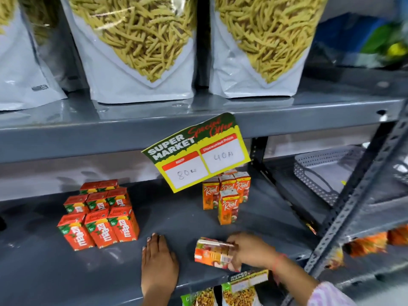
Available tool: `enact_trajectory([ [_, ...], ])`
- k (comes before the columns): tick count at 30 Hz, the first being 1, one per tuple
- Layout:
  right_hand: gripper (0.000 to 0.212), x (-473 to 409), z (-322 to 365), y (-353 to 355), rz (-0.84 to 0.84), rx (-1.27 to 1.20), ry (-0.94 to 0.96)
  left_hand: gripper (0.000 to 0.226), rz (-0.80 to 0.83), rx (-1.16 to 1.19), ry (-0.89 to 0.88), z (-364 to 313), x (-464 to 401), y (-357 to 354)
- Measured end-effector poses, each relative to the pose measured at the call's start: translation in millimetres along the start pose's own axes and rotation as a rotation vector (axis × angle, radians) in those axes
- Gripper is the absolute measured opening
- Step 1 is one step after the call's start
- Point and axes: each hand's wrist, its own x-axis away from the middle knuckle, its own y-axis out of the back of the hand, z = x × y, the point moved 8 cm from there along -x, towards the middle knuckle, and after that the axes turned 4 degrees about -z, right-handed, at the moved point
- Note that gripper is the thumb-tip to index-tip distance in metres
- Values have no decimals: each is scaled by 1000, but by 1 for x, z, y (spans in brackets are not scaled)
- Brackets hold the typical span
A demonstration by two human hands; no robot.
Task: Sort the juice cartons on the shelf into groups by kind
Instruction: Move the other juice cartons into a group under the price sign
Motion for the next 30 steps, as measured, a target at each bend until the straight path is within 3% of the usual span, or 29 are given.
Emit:
enact_trajectory([
  [3,61,17,-41,26,-14,-349,-137,52,-11,-15,-2,-3,-1,0],
  [5,53,24,-62,50,-108,-430,-182,53,-7,-11,-33,-13,-2,-2],
  [9,37,25,-64,101,-277,-247,-177,52,110,-39,-146,-52,-4,-21],
  [13,36,15,-44,136,-347,-26,-185,53,89,-71,-218,-78,-3,-30],
  [16,34,0,-33,145,-352,47,-184,54,64,-58,-210,-76,-5,-33],
  [19,13,-14,-21,149,-334,99,-169,55,55,-43,-215,-78,-4,-32],
  [21,22,-26,-15,146,-302,125,-167,55,60,-40,-211,-78,-4,-32],
  [23,11,-36,-11,139,-272,145,-142,55,63,-38,-201,-77,-5,-33],
  [30,55,-40,-37,127,-440,-222,-188,56,72,-56,-209,-76,-5,-33],
])
